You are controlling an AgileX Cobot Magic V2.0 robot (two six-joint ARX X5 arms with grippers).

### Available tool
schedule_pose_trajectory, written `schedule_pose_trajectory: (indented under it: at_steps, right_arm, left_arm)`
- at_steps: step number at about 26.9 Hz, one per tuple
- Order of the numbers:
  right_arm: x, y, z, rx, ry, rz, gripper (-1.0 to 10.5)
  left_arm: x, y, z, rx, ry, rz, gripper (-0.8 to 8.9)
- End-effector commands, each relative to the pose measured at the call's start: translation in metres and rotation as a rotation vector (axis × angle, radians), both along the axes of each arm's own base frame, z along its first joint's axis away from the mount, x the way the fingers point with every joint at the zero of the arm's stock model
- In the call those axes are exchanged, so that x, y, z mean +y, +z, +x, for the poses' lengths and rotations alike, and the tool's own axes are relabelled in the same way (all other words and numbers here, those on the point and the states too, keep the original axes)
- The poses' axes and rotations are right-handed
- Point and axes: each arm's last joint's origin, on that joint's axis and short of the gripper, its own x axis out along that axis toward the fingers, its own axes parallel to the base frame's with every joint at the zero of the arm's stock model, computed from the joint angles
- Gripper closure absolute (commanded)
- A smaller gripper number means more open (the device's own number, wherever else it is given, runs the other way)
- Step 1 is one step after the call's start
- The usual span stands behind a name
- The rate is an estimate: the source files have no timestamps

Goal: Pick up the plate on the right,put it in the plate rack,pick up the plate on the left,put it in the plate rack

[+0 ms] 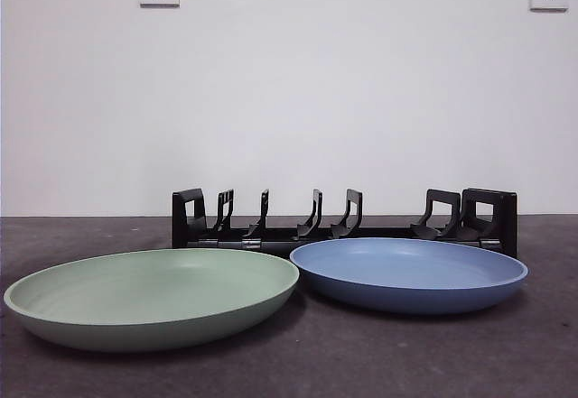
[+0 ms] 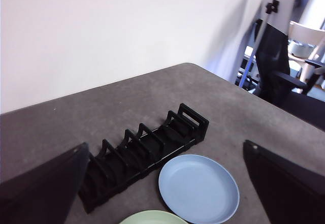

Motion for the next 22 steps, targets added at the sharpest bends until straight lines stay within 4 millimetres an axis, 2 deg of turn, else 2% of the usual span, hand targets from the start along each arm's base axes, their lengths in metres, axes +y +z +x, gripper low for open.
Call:
schedule_pose_trajectory:
  at_steps: [1,5,8,13,18,22]
  right_arm:
    - [0.001,-0.002,0.005,0.033,0.008,-0.001,4.1]
    - [0.002,-0.009,0.02,0.117,-0.005,0.013,4.1]
    - [0.003,-0.019,0.039,0.198,-0.007,0.008,4.1]
    - [0.006,-0.047,0.087,0.385,-0.019,-0.014,4.1]
    - [0.016,-0.111,0.156,0.672,-0.041,-0.119,4.1]
    - [0.034,-0.159,0.189,0.804,-0.03,-0.229,4.2]
  left_arm:
    - [-0.003,0.0,-0.001,-0.041,-0.049,0.048,1.18]
    - [-0.009,-0.004,0.001,-0.063,-0.107,0.116,1.18]
    - [-0.014,-0.007,0.002,-0.075,-0.145,0.169,1.18]
    - [-0.024,-0.01,0.005,-0.095,-0.226,0.229,1.18]
    - [-0.038,-0.015,0.01,-0.11,-0.268,0.327,1.18]
    - [-0.052,-0.022,0.019,-0.09,-0.294,0.391,1.18]
